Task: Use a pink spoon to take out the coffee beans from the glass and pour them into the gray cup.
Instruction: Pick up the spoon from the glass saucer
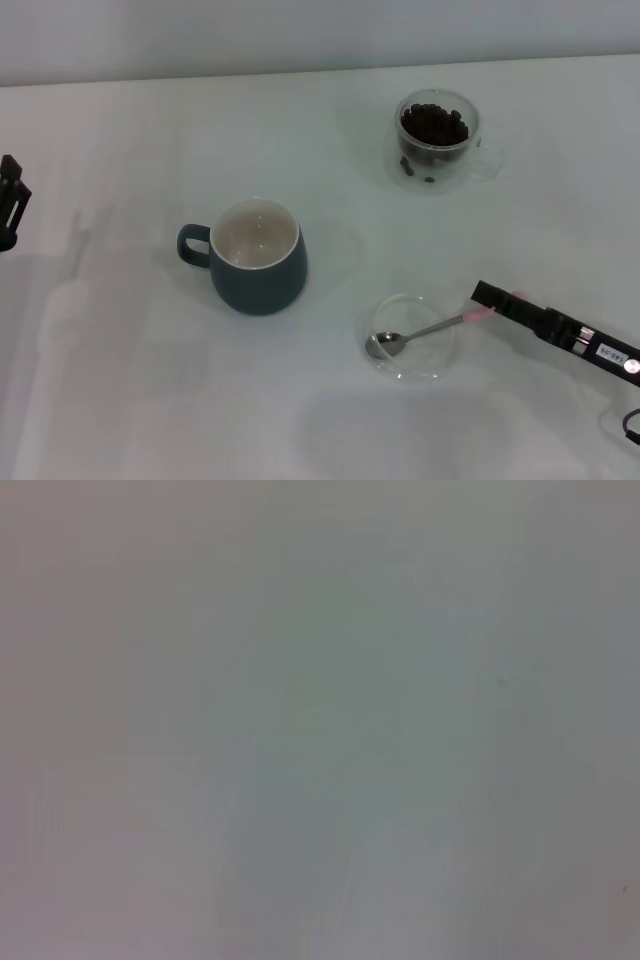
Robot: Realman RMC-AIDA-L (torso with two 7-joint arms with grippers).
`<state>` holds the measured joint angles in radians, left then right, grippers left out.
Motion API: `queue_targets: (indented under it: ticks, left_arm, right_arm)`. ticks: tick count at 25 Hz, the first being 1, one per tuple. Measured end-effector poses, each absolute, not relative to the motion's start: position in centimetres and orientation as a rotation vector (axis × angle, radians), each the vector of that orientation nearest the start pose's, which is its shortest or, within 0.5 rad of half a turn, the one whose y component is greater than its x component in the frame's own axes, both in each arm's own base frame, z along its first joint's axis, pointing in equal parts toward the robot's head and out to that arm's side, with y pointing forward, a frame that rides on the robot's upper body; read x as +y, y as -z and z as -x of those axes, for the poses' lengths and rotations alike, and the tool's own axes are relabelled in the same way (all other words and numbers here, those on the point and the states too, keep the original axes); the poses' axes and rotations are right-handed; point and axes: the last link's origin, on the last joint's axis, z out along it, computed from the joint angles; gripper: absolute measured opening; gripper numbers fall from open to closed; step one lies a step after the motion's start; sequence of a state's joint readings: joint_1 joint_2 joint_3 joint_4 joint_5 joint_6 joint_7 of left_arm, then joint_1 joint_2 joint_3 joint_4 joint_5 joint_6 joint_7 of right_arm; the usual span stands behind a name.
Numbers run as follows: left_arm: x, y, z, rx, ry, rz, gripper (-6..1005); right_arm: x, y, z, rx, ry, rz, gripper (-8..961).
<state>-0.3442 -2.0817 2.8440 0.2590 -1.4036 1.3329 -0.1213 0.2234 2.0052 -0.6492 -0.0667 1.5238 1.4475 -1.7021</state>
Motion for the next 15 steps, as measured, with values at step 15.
queue_targets:
  ticks: [15]
  left_arm:
    - [28.93,2.92,32.68,-0.588,0.796,1.546,825]
  right_arm:
    - [20.71,3.98,-36.81,1.680,-1.085,1.930,625]
